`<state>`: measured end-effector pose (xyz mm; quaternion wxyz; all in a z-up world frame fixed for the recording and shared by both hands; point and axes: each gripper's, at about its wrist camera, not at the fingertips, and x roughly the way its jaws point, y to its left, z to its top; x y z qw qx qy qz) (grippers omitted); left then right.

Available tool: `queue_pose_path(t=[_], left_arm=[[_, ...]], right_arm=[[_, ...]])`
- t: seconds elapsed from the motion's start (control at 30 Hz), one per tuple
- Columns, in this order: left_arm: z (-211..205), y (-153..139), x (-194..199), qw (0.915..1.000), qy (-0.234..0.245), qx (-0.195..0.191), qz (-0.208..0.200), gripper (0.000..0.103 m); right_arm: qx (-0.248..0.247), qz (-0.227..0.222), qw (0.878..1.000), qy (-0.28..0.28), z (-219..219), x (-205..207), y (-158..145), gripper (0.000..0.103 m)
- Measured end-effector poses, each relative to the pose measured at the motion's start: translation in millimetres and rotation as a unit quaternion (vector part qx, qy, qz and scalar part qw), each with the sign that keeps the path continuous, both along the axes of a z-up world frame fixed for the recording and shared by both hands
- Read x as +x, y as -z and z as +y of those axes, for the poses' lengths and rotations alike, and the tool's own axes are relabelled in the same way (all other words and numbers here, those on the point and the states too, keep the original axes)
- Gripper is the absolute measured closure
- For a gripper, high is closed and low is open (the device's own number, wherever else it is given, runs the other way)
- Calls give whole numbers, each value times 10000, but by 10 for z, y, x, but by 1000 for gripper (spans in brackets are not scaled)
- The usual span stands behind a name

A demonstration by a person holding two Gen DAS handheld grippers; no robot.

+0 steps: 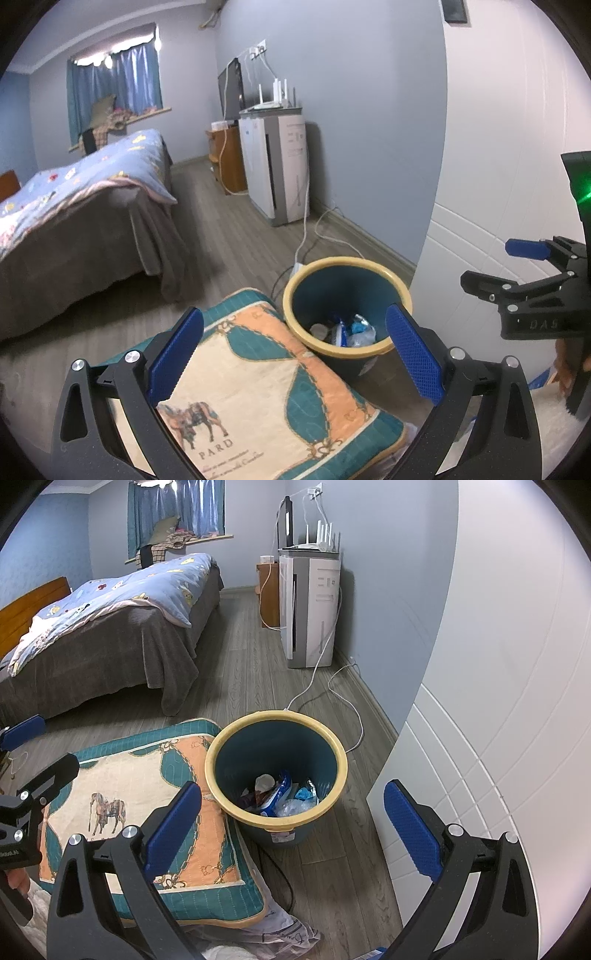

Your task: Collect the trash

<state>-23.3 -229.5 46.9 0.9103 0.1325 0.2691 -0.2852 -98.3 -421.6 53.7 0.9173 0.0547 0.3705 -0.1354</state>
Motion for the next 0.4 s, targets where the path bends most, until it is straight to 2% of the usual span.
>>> queue_pose_path(t=[0.1, 0.23, 0.4], left_arm=[[8, -39, -28, 9999, -4, -45, -115, 5], [20, -52, 7, 9999, -29, -95, 21, 5], [76, -111, 29, 9998, -112, -144, 71, 5]], right_arm=[[1, 10, 10000, 15, -10, 1, 10, 6], [-21, 47, 10000, 55, -7, 19, 15, 6], [-111, 398, 9980, 478, -76, 102, 83, 6]])
